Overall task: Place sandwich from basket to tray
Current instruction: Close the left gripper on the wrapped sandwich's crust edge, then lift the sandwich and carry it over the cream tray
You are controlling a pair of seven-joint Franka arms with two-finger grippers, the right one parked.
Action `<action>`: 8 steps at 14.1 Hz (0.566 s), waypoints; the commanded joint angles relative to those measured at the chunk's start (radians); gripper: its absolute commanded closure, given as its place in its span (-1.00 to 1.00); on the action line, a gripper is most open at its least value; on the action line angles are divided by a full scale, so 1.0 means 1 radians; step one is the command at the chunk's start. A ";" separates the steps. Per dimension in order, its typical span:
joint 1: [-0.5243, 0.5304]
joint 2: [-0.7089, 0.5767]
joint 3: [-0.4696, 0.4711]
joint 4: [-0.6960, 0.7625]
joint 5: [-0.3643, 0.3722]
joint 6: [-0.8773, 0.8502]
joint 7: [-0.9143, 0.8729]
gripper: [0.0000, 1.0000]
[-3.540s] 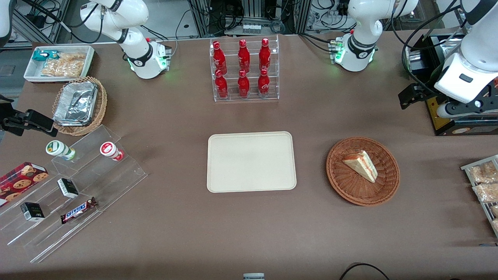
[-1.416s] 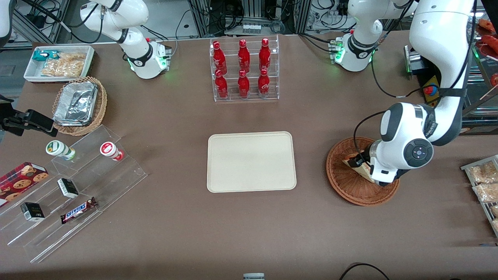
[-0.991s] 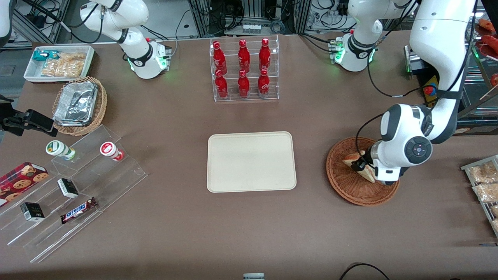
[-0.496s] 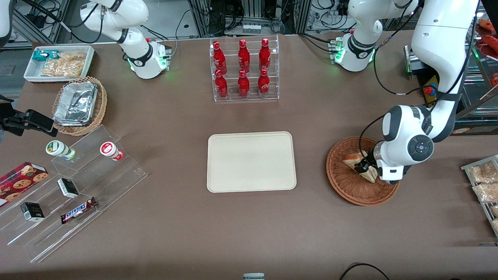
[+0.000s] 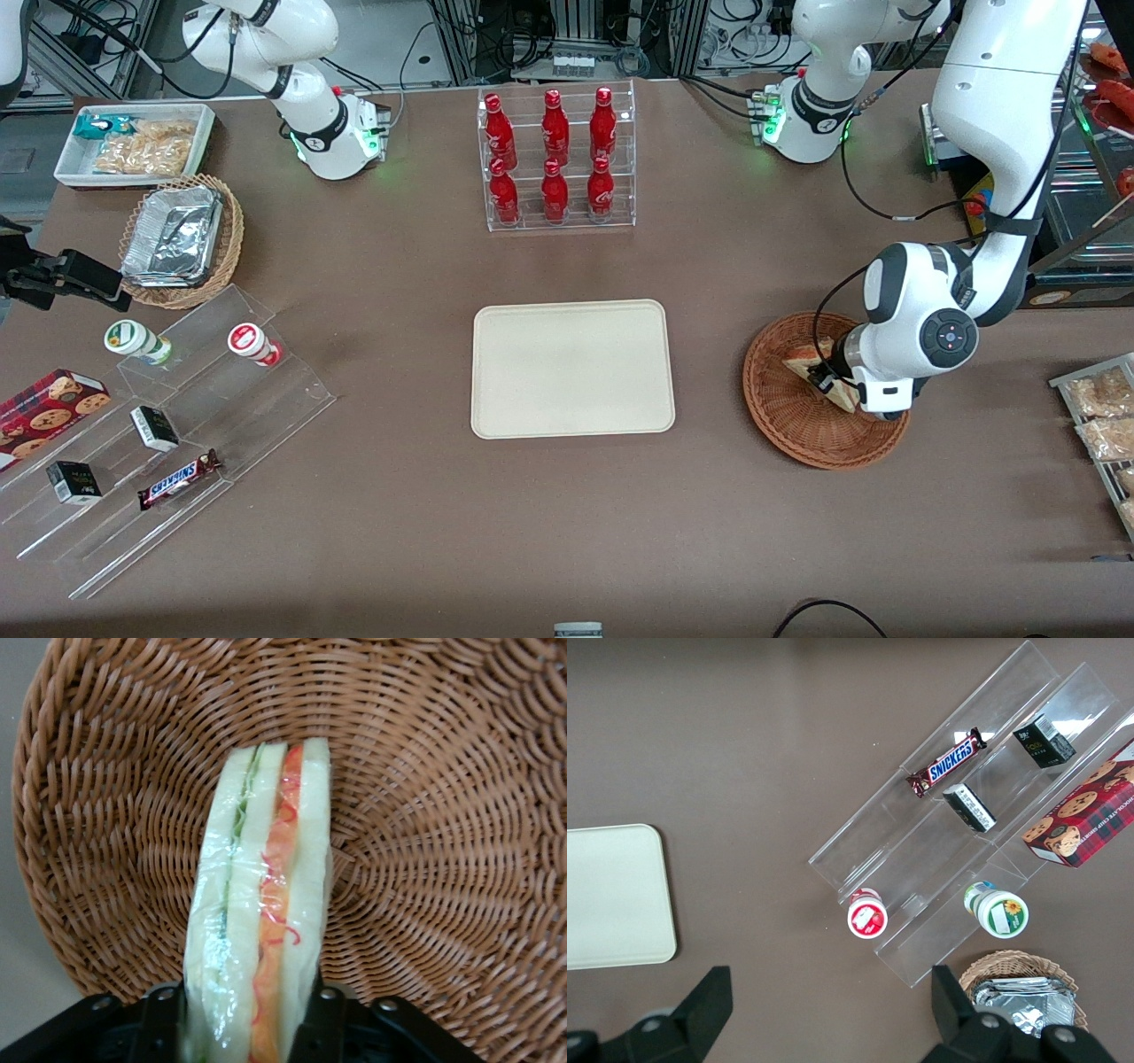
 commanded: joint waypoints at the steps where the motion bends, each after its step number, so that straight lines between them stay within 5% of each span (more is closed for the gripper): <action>1: -0.011 -0.008 -0.006 0.041 0.012 -0.017 0.001 0.81; 8: -0.256 0.025 -0.015 0.315 0.012 -0.102 0.041 0.80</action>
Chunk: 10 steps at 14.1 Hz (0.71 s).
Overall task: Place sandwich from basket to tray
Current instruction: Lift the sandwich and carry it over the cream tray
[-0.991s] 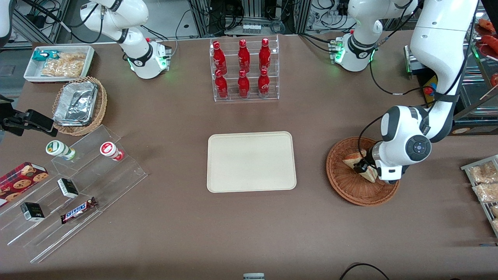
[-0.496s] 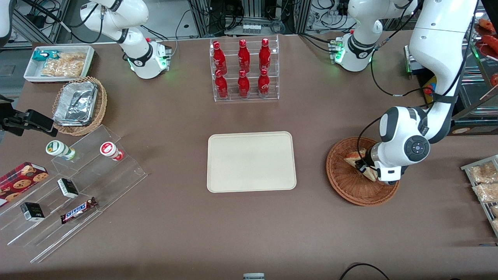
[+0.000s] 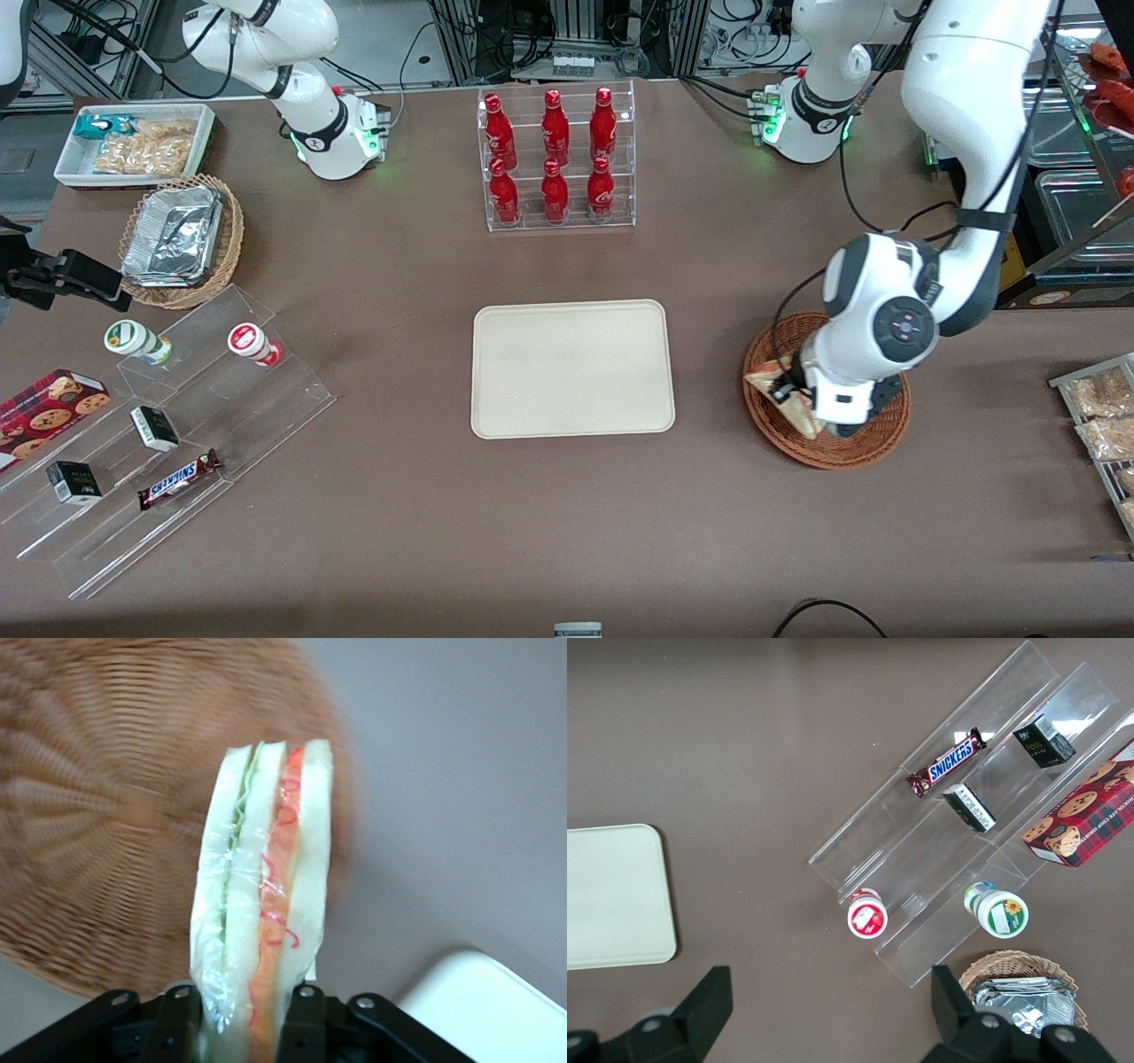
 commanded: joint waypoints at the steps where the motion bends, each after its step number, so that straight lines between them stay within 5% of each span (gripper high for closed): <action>1: -0.111 0.051 0.010 0.133 0.011 -0.030 0.039 0.80; 10: -0.442 0.321 0.013 0.352 0.051 -0.025 0.116 0.74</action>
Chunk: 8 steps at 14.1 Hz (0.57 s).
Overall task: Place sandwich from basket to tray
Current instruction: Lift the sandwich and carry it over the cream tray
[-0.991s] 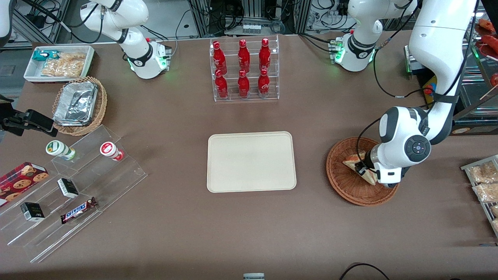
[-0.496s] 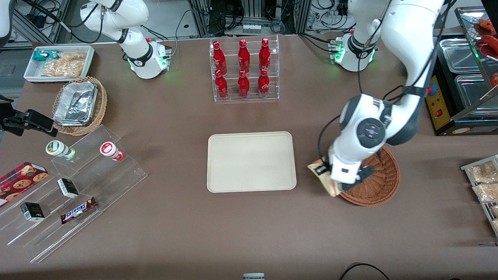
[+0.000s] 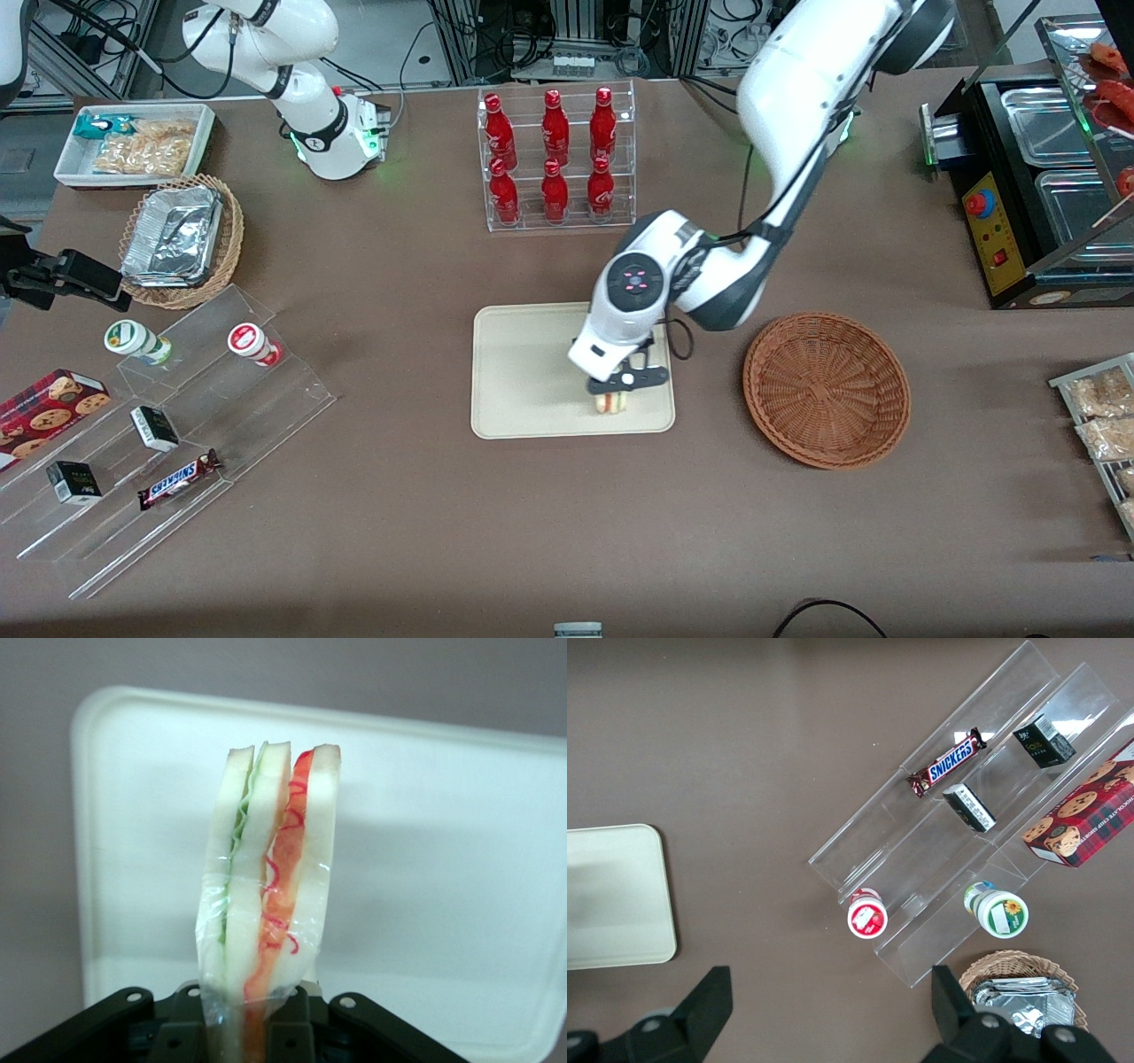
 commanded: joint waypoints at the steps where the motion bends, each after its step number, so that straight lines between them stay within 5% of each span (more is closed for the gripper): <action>1: -0.044 0.046 0.014 0.062 0.025 -0.016 0.009 0.73; 3: -0.056 0.084 0.014 0.105 0.026 -0.016 -0.005 0.61; 6: -0.059 0.116 0.015 0.155 0.026 -0.018 -0.016 0.07; 8: -0.059 0.118 0.018 0.163 0.026 -0.016 -0.037 -0.75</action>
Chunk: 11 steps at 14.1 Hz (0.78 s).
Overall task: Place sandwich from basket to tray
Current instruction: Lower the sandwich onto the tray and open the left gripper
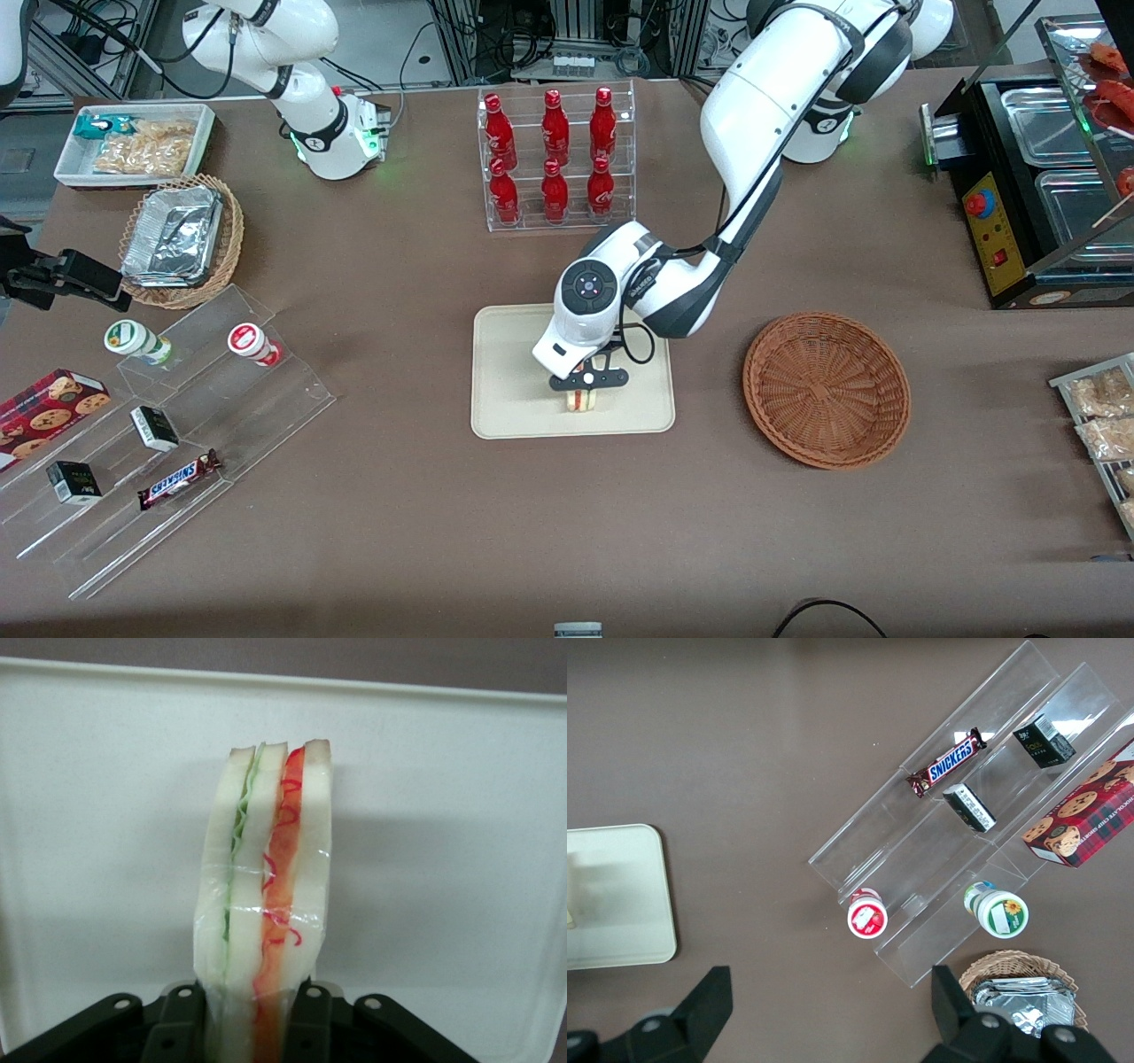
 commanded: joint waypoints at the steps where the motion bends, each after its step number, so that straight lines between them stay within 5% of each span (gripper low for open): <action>1: -0.015 0.020 0.014 0.049 0.017 -0.016 -0.027 -0.99; 4: -0.015 0.017 0.014 0.048 0.088 -0.016 -0.030 -0.99; 11: 0.009 -0.139 0.092 0.020 0.126 -0.087 -0.015 -1.00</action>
